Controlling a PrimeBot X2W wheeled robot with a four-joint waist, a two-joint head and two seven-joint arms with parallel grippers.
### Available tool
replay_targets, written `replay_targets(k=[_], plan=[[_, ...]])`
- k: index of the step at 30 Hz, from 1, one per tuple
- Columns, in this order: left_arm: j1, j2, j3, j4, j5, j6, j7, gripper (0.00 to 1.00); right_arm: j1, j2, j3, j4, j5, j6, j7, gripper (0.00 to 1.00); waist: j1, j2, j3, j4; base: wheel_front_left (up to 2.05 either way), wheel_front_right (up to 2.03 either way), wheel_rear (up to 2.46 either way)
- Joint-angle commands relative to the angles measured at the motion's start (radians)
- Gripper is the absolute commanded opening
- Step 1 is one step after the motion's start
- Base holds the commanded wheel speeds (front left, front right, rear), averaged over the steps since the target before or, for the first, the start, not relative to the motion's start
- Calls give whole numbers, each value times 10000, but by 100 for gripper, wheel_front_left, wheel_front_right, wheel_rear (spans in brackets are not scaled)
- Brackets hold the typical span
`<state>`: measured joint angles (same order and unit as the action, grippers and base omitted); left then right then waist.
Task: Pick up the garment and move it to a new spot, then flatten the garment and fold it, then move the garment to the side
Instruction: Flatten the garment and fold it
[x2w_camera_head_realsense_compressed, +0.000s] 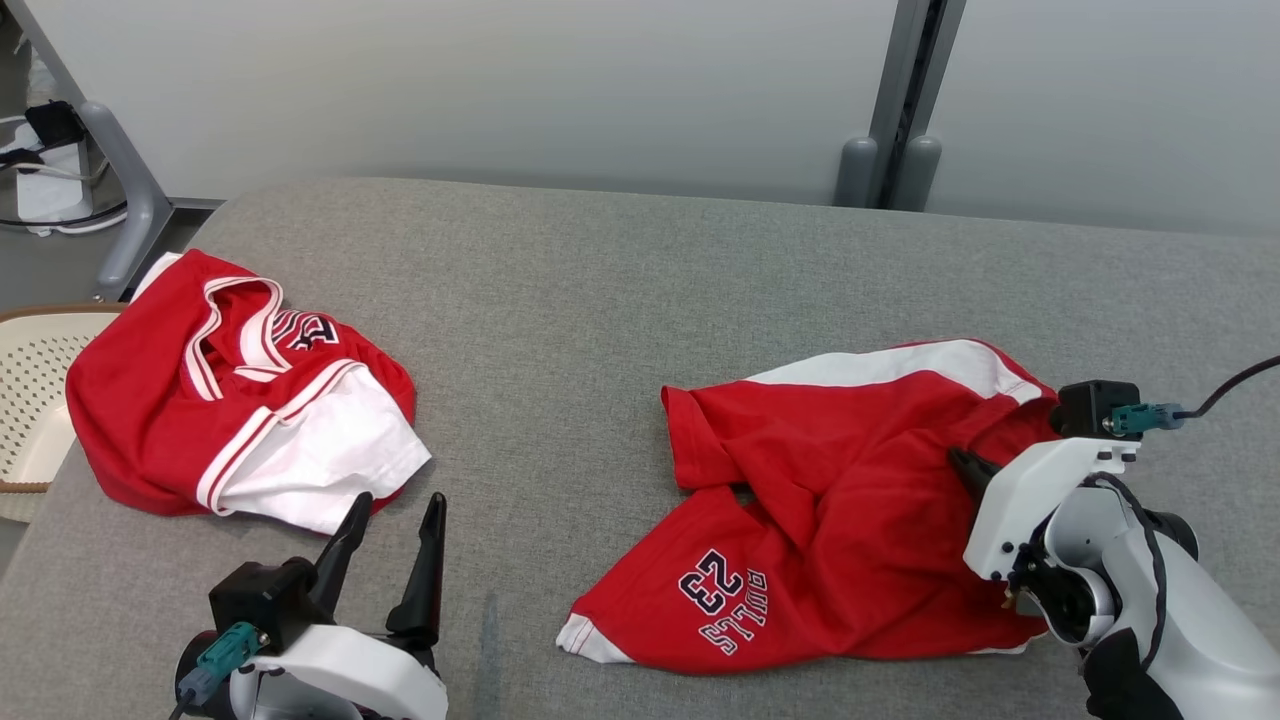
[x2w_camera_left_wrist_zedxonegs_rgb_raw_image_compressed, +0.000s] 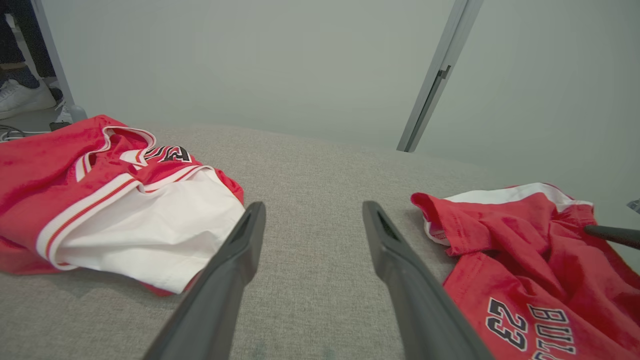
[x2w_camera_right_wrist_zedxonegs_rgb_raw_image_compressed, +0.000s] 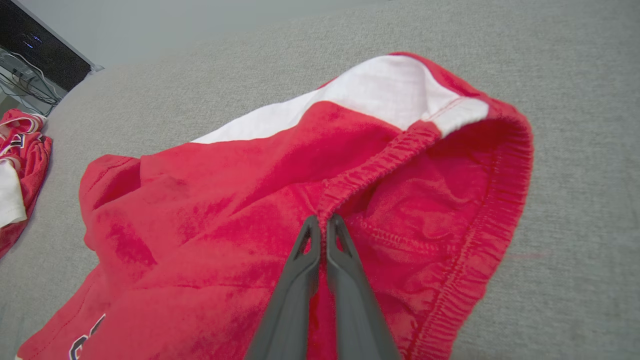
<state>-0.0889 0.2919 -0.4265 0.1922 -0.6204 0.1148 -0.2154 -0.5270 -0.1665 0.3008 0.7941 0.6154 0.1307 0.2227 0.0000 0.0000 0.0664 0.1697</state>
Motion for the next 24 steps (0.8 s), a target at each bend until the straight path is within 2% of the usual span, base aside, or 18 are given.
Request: replay_targets(k=[1, 11, 20, 24], plan=[[-166, -8, 15, 49, -43, -43, -34, 100, -149, -134, 62, -2, 58, 2, -200, 0, 0, 0, -4, 11, 0, 0, 0], [-370, -46, -111, 8, 34, -96, -64, 100, -941, -177, 191, -523, 1259, 2, -546, 0, 0, 0, 304, 1, 0, 0, 0], [-960, -364, -382, 150, 139, -271, -133, 100, -2651, -791, -635, 1020, 2395, 2, -752, 0, 0, 0, 1245, 532, 0, 0, 0], [-1156, -437, -391, 312, 135, -346, -193, 100, -3164, -858, -776, 1707, 2716, 2, -810, 0, 0, 0, 1461, 673, 0, 0, 0]])
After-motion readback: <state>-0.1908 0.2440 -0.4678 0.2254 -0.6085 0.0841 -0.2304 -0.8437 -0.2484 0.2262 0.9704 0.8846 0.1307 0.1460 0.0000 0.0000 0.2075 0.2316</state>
